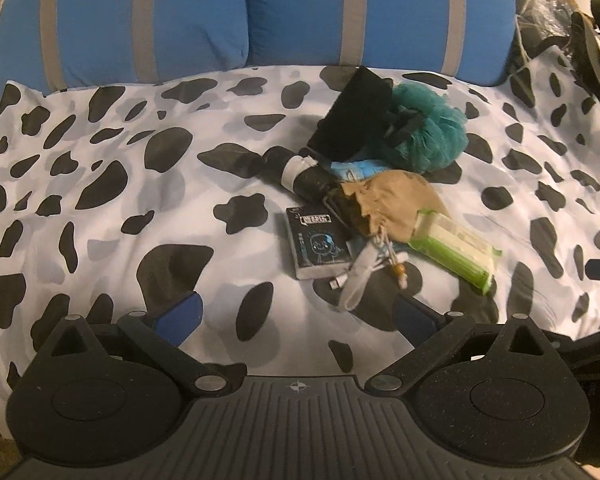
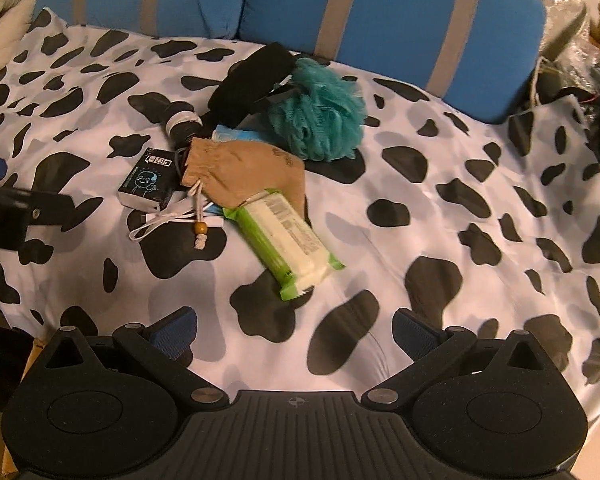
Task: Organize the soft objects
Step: 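Grasp the black card pack with the left tool while the right tool grasps the green soap bar, then carry the black card pack and green soap bar toward the cardboard box, then lower both items into the box and open both tools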
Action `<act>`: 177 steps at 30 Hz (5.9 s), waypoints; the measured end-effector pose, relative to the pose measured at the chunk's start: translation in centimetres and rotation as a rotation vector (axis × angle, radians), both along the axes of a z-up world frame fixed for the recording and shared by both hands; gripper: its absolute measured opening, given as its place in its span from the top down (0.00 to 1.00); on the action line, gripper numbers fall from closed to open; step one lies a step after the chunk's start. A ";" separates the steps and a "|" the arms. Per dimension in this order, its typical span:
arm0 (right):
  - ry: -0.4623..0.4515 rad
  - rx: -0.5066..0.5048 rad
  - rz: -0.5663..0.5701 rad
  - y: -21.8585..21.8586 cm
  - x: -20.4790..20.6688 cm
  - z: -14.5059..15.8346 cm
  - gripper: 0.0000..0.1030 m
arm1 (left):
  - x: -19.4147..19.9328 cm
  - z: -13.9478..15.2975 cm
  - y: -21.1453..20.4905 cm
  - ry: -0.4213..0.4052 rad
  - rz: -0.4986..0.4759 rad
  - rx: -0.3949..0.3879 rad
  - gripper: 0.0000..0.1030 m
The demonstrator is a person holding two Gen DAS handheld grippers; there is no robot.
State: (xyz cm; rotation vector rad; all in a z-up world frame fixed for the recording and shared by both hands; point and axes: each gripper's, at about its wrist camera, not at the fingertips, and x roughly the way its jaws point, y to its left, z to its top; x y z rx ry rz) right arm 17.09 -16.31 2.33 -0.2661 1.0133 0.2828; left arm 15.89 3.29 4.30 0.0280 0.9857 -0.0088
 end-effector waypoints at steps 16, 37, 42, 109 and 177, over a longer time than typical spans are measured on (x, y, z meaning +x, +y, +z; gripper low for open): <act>0.003 0.003 0.113 -0.2 5.2 -3.4 0.00 | 2.5 -1.7 0.4 0.032 -0.026 -0.024 0.00; 0.110 0.047 0.285 1.9 10.9 -8.1 0.44 | 3.7 -2.3 0.3 0.071 -0.036 -0.043 0.00; 0.096 0.024 0.296 2.0 10.0 -7.6 0.46 | 3.8 -2.5 0.2 0.069 -0.031 -0.035 0.00; 0.006 0.098 -0.006 -6.8 4.3 0.0 0.48 | 8.1 -5.4 0.8 0.069 0.104 0.004 0.54; 0.268 0.061 0.180 -2.0 -11.8 -3.9 0.48 | -12.8 -5.1 -3.3 0.240 -0.074 -0.128 0.54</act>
